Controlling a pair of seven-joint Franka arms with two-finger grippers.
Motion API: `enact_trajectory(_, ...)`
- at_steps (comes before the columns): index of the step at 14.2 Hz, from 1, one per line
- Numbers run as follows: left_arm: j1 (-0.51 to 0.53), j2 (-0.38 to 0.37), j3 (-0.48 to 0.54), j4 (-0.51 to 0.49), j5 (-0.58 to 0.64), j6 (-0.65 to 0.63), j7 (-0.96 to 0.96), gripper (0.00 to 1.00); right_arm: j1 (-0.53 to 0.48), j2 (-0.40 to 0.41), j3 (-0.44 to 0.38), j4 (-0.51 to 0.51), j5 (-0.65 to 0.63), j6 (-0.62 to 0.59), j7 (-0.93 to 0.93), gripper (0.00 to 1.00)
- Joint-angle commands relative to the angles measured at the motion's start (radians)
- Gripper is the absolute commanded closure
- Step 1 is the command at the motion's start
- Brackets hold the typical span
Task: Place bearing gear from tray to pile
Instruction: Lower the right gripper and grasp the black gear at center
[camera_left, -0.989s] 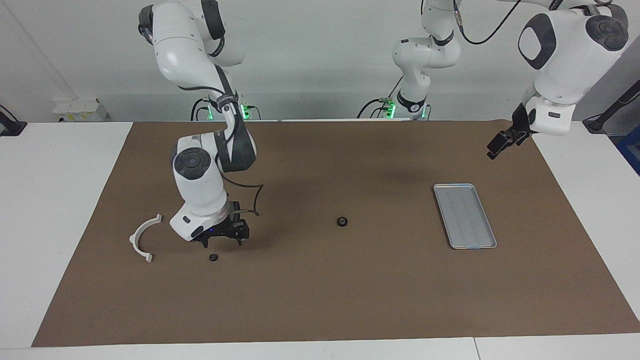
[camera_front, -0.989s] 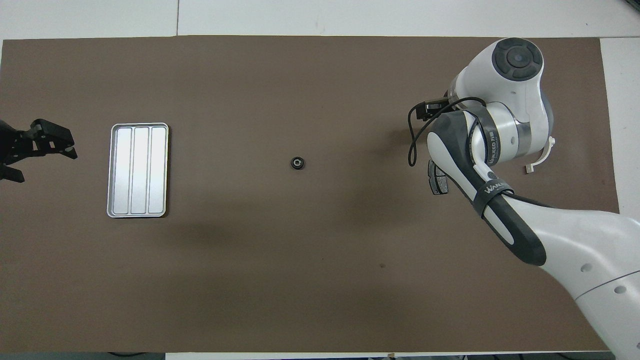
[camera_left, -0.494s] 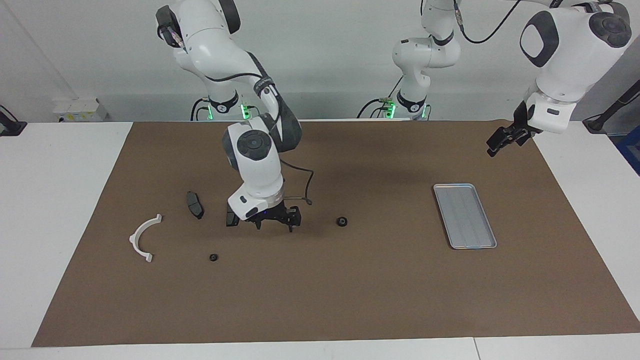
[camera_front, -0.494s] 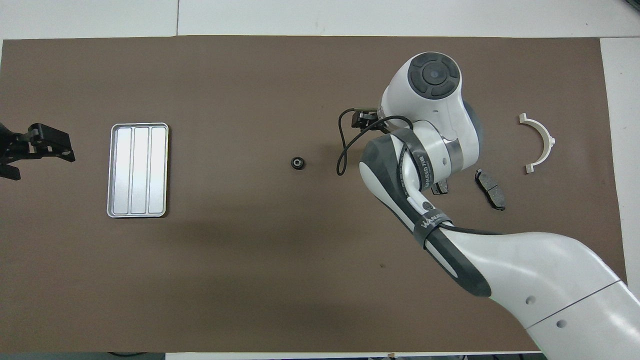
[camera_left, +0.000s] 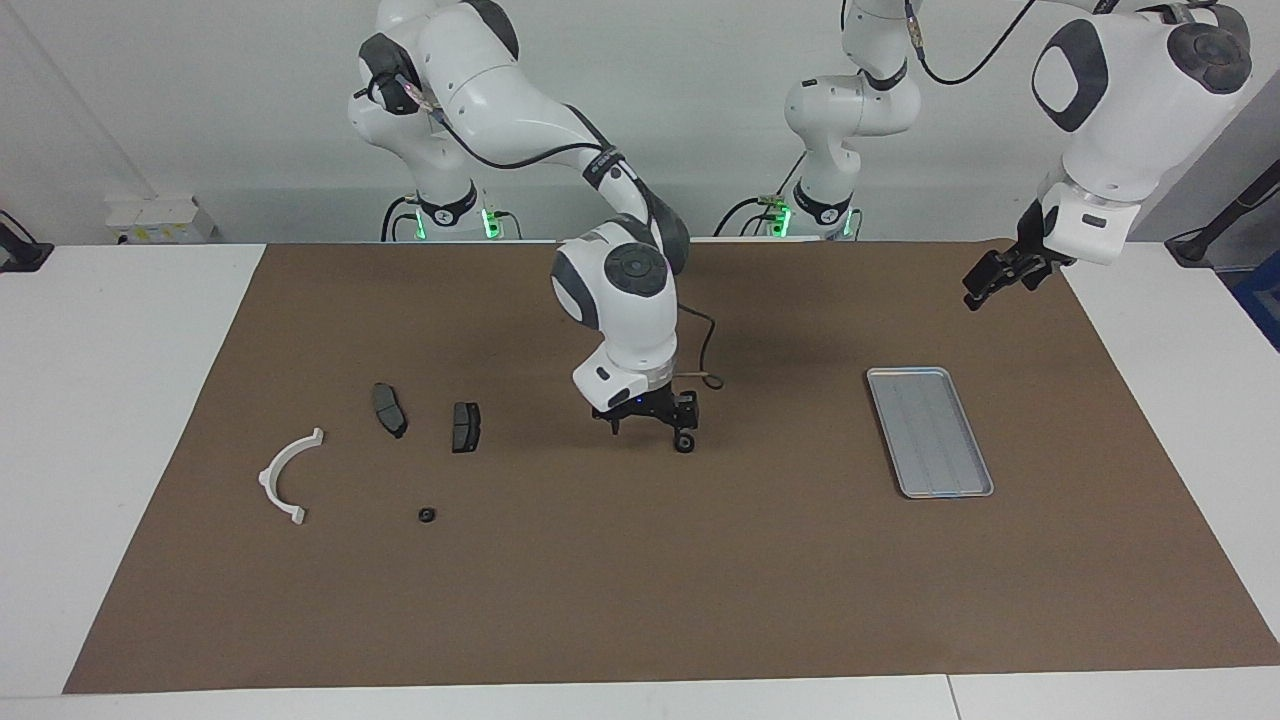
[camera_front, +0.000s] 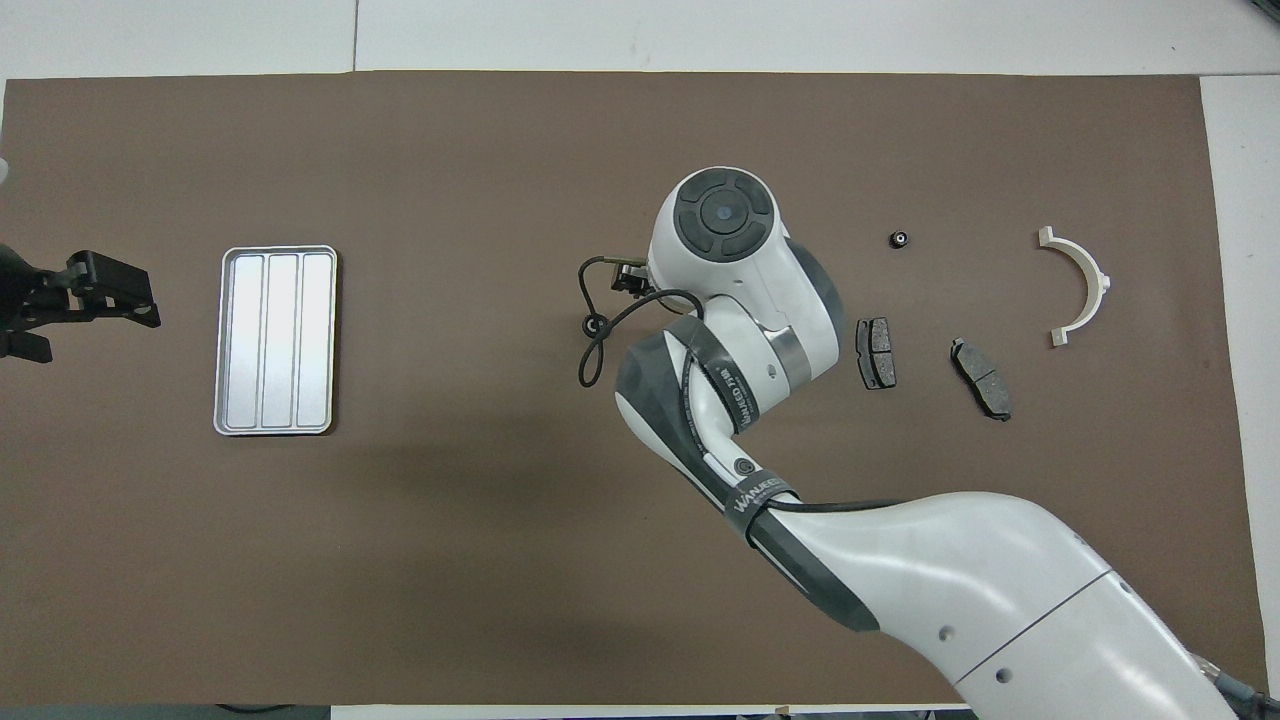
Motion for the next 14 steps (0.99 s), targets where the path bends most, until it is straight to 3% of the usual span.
enact_trajectory(1,0.018,-0.035,-0.013,-0.043,-0.012,0.038,0.017,0.0,0.027,0.08,-0.004,0.12,-0.029,-0.038,0.05,0.0)
enact_trajectory(6,0.014,-0.033,-0.013,-0.043,-0.012,0.037,0.019,0.0,0.074,0.125,-0.001,0.117,-0.093,-0.035,0.074,0.0)
enact_trajectory(14,0.005,-0.035,-0.012,-0.05,-0.013,0.03,0.02,0.0,0.074,0.12,-0.001,0.114,-0.119,-0.038,0.074,0.0)
